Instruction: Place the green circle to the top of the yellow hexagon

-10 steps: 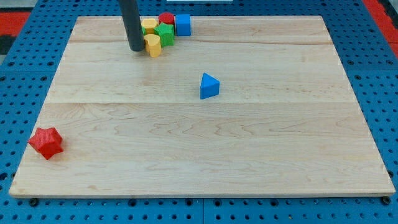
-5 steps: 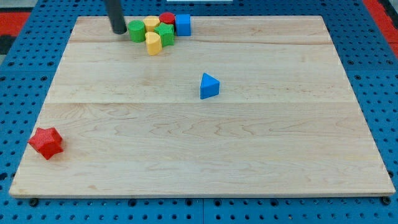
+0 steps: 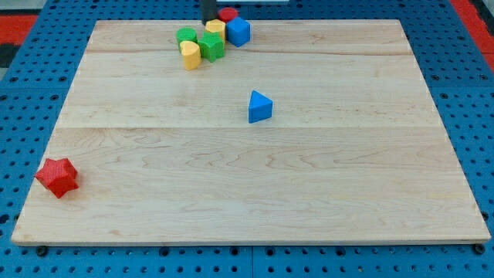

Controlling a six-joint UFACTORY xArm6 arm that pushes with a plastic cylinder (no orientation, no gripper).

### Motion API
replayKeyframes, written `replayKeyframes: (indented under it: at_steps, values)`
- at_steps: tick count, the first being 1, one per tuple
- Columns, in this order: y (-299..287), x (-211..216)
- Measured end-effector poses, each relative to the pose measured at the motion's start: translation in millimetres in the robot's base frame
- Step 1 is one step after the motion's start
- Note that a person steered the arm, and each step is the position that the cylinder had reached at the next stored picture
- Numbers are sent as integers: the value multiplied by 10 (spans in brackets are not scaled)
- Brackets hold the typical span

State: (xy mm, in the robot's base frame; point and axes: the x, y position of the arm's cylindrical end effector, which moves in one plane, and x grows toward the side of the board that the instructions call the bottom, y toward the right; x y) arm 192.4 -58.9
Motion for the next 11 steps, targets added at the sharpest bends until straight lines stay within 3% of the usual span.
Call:
replayKeyframes:
  at_steps: [1,3,5,11]
  values:
    - [8,22]
    - [-986,203]
    - [-956,963]
    - [-284,481]
